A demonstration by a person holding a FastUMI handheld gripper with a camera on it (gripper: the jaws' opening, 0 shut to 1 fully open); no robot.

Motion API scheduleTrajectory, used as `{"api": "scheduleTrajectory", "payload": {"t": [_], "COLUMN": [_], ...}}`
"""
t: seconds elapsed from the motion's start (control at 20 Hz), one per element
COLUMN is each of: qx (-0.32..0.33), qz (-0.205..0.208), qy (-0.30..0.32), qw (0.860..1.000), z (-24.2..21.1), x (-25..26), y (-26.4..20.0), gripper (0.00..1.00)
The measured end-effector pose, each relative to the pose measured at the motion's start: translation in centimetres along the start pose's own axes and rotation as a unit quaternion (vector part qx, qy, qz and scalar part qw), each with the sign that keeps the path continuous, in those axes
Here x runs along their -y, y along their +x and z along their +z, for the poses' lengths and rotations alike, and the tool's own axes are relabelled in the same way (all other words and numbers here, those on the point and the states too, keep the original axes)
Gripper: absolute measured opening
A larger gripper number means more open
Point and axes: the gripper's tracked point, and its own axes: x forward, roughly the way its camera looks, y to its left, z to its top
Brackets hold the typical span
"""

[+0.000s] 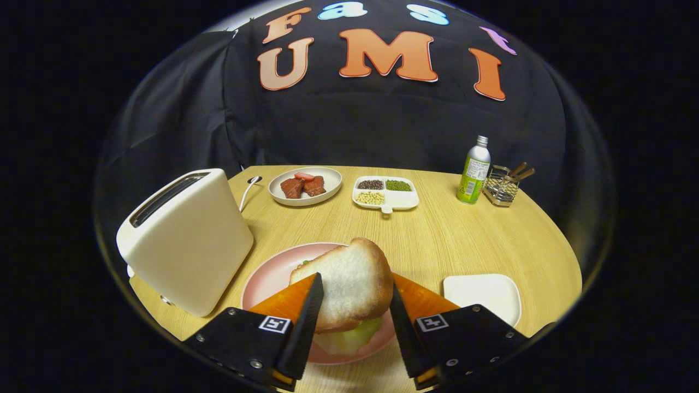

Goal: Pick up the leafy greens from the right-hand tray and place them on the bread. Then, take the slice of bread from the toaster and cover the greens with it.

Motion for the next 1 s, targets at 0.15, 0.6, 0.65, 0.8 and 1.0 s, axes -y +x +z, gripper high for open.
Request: {"api": "scheduleTrajectory", "payload": {"t": [0.15,0.6,0.65,0.8,1.0], "qx": [-0.006,0.021,0.028,0.054,0.096], "qz": [-0.016,-0.043,-0.048,-0.062,-0.069], "qy": [-0.016,-0.016,-0.016,-0.016,-0.003], "qw": [1.000,0.999,0.998,0.996,0.993], "z": [-0.5,0.8,1.2,2.9,5.2], "x": [0.8,3.3,3.8,5.8,8.4], "y": [0.4,-0.2,-0.6,-2.0,-4.6], "gripper": [0.79,0.98,0.98,0.99,0.99]}}
